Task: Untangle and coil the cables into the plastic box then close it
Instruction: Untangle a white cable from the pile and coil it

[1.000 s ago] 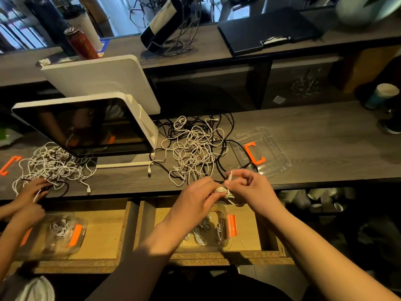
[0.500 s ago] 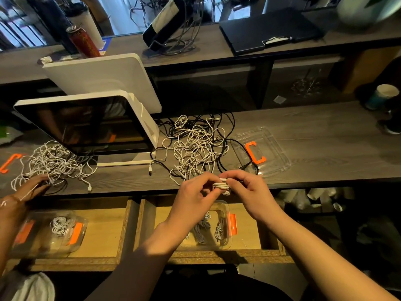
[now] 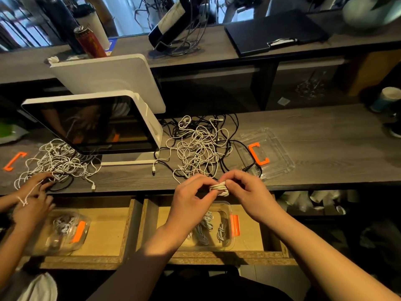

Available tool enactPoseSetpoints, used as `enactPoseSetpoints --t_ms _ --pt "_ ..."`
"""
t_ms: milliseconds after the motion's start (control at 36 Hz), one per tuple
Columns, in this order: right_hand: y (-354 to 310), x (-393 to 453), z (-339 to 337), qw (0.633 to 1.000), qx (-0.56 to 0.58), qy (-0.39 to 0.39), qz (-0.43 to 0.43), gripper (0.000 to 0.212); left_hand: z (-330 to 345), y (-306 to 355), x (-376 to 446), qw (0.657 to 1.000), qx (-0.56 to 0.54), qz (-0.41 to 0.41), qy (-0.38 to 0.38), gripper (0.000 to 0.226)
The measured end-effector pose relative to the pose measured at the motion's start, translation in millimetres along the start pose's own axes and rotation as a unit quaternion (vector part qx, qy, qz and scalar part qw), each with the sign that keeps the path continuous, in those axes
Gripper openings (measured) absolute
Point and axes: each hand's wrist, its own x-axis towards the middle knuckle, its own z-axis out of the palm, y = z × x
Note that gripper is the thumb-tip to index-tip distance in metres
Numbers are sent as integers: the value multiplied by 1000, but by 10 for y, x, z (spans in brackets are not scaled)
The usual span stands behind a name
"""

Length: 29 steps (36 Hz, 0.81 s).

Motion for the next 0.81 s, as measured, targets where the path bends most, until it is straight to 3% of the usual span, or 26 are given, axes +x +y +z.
enactPoseSetpoints --t_ms 111,222,361,639,722,806 --pt "8 9 -46 991 122 58 23 12 -5 73 -3 995 -45 -87 2 22" --pt "4 -9 -17 990 111 86 22 3 36 185 0 978 -114 -172 18 19" --pt "7 -55 14 993 106 56 19 22 78 217 56 952 -183 -236 65 20" --pt "-31 -70 -179 986 155 -1 65 24 33 163 95 905 -317 -283 -32 21" --pt "-44 -67 -191 984 164 1 68 22 52 178 123 873 -365 -322 -34 26" --pt "-54 -68 -201 982 173 3 75 23 57 195 151 805 -463 -367 -56 15"
